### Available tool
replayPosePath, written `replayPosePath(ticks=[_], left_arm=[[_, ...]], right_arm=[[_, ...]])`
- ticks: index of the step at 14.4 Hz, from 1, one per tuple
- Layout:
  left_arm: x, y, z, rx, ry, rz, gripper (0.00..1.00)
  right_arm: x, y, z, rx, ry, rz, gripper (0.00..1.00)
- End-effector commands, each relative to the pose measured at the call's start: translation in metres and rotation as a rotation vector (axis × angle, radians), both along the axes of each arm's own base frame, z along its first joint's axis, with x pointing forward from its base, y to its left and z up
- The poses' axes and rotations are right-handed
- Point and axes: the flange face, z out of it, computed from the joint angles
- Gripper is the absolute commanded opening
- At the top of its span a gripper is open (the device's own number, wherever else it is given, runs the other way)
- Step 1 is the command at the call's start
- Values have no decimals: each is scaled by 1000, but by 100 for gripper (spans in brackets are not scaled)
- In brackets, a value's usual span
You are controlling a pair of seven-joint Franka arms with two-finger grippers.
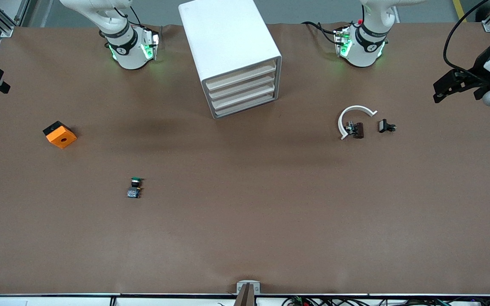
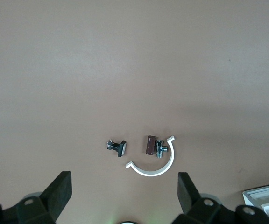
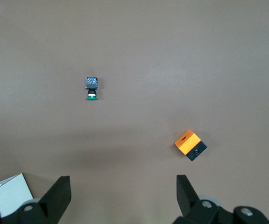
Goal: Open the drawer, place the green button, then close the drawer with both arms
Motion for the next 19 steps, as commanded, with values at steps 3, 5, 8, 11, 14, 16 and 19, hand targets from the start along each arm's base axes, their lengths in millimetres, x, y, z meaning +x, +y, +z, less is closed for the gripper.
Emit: replayPosePath(ticks=[3,5,8,11,14,16,19], left_arm=[[4,3,2,1,13,-8,100],[14,6,-2,-2,16,-2,100],[41,8,-23,-11,47,-3,100],[60,2,-65,-15,119,-17,100],[83,-4,-115,-29,158,-6,100],[96,-6,-147,-42,174,-6,100],[108,-22,-189,-63,209,9,100]], right_arm=[[-7,-2,6,-12,-17,-6,100],[-5,-4,4,-10,-6,-4,100],[0,-7,-2,-6,6,-13,100],[21,-7,-36,-5,77,-18,100],[25,-7,-39,-5,70,-5,100],[33,-9,-51,-4,87,-8,100],[48,-10,-71,-7,110,-7,100]])
